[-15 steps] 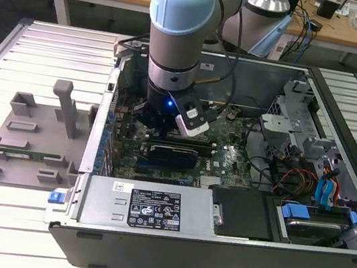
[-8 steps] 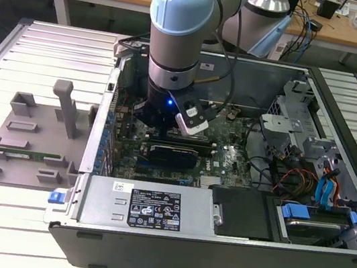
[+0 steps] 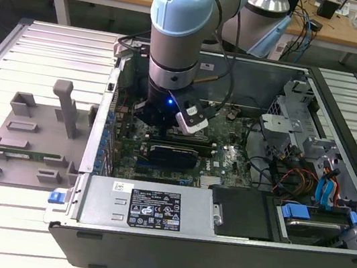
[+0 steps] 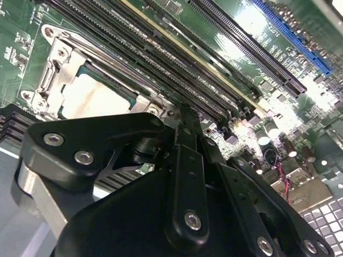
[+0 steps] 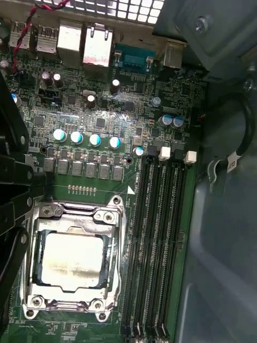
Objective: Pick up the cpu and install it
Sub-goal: 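Install the second cpu locking lever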
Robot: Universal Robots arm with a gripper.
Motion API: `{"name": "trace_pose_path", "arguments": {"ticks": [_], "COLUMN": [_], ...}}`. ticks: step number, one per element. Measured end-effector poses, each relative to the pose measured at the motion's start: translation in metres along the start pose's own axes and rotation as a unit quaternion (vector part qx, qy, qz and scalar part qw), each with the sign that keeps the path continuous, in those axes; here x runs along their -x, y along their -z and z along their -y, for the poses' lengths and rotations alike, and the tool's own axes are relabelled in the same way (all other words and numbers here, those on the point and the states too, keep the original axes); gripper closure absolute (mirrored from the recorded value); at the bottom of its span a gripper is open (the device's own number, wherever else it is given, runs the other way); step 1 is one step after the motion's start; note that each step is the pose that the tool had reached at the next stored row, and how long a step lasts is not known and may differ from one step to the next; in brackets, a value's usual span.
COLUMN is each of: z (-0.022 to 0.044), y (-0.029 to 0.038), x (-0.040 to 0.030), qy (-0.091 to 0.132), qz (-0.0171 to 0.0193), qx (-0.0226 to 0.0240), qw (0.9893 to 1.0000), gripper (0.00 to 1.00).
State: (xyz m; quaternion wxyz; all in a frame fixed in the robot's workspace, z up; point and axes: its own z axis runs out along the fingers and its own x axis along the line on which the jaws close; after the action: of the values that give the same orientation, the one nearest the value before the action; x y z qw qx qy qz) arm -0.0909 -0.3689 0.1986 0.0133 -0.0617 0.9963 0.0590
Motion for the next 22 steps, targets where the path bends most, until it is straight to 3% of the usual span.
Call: {"name": "trace_pose_path", "arguments": {"ticks": [3, 5, 8, 15, 20, 22], "z": [-0.0008, 0.0, 0.001, 0.0006, -0.0001, -0.0005], "y": [0.0061, 0.0062, 0.0058, 0.0053, 0.0046, 0.0045], "x": [0.0005, 0.007, 0.025, 0.0385, 0.054, 0.057], "qy": [0.0, 0.0, 0.0, 0.0, -0.001, -0.001], "qz": [-0.0001, -0.0015, -0.007, -0.011, -0.0159, -0.0167], "qx": [-0.0017, -0.0059, -0.0104, -0.017, -0.0227, -0.0236], "qw": [1.0, 1.0, 0.9999, 0.9998, 0.9996, 0.9996], "gripper": [0.89, 0.89, 0.89, 0.89, 0.89, 0.89]}}
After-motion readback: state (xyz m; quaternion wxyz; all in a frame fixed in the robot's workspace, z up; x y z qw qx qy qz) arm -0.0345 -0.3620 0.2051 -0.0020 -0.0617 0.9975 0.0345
